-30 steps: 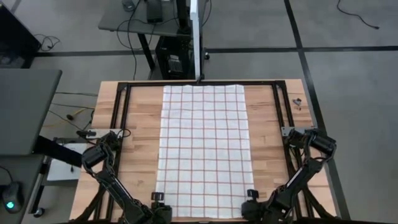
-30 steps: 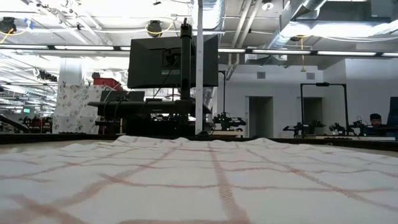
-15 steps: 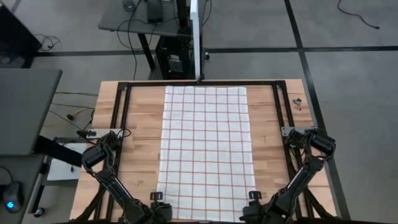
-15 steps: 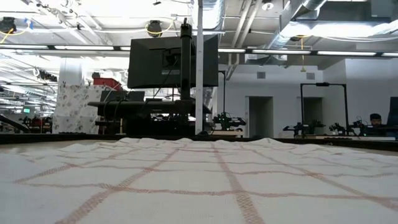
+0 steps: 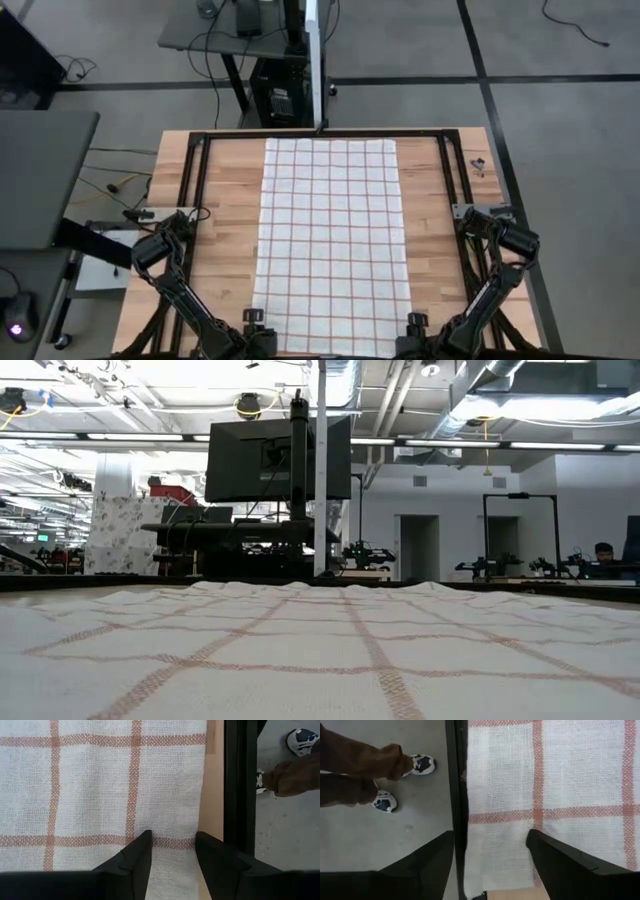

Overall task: Roll towel
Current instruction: Fold the white towel

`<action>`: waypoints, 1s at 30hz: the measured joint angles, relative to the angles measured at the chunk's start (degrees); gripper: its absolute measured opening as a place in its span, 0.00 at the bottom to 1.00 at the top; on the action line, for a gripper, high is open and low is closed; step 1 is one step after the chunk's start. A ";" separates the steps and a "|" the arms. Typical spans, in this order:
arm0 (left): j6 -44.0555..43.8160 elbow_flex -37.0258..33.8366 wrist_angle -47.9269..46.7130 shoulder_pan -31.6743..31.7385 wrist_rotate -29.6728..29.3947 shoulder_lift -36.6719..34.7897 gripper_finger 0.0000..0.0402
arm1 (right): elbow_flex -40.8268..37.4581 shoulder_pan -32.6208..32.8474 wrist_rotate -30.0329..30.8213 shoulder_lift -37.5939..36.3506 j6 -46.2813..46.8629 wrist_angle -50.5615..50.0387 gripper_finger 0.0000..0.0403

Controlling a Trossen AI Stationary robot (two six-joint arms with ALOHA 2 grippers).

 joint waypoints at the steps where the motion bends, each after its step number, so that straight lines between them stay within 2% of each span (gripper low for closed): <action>1: 0.02 0.00 0.06 -0.08 -0.02 0.00 0.34 | 0.03 -0.06 0.08 0.22 -0.07 -0.14 0.62; 12: 3.03 -0.02 1.33 -0.15 -2.42 0.22 0.34 | -0.06 -0.04 0.88 0.49 -0.39 -1.48 0.58; 16: 2.93 0.02 0.70 -0.17 -2.45 0.27 0.32 | -0.17 -0.04 0.88 0.49 -1.72 -1.75 0.53; 19: 2.81 0.02 -0.62 -0.15 -1.39 0.37 0.24 | -0.17 -0.04 0.88 0.49 -1.92 -2.20 0.47; 24: 1.00 0.06 -1.11 -0.20 -0.38 0.37 0.03 | -0.25 -0.09 0.90 0.49 -2.04 -2.69 0.34; 27: -0.63 0.04 -1.21 -0.19 -0.26 0.37 0.01 | -0.28 -0.11 0.92 0.49 -2.04 -2.62 0.26; 30: -2.48 0.04 -1.48 -0.19 -0.16 0.37 0.00 | -0.30 -0.15 0.83 0.52 -1.74 -2.21 0.13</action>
